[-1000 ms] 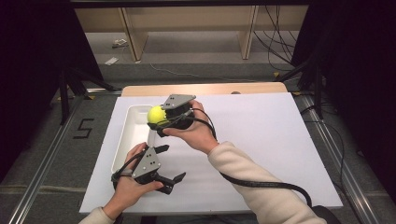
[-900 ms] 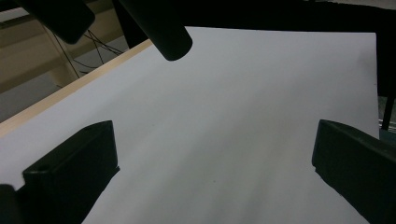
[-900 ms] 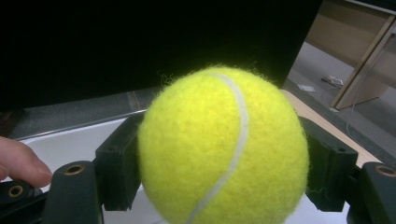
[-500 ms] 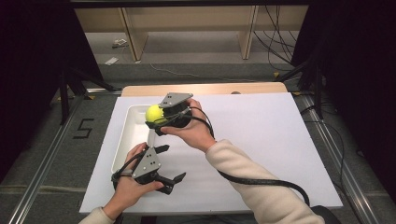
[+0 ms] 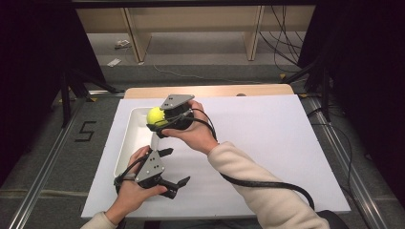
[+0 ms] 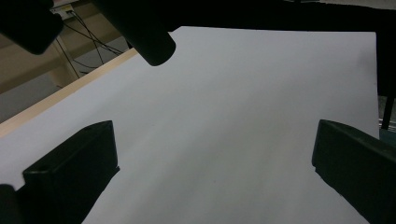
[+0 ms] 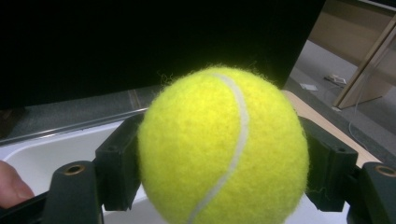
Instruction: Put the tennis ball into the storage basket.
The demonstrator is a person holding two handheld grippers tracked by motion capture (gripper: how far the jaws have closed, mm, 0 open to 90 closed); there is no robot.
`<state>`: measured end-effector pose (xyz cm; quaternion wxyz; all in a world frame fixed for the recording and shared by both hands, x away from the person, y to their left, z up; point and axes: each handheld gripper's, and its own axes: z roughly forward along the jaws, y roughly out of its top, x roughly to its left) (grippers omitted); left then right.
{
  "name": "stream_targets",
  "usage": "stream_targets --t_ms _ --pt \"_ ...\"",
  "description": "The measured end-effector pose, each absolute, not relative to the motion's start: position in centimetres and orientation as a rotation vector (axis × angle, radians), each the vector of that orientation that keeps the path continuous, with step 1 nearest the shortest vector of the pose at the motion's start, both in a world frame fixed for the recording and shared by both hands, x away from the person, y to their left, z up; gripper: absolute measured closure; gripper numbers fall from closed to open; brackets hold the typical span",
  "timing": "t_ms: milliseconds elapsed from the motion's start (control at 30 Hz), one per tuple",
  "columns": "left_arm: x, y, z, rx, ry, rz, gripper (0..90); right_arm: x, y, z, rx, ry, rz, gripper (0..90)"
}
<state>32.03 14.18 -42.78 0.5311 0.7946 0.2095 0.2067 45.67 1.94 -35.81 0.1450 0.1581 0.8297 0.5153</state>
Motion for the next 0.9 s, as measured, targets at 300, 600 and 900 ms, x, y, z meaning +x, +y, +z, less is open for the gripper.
stream_targets --t_ms 300,600,900 --pt "32.0 14.2 -42.8 1.895 0.499 0.493 0.0 45.8 2.3 -35.6 0.449 2.391 1.483 26.9" --pt "32.0 14.2 -42.8 1.895 0.499 0.494 0.0 46.1 2.8 -35.6 0.455 2.394 1.483 26.9" --pt "32.0 14.2 -42.7 1.895 0.499 0.495 0.0 46.3 3.0 -35.6 0.454 2.399 1.477 26.9"
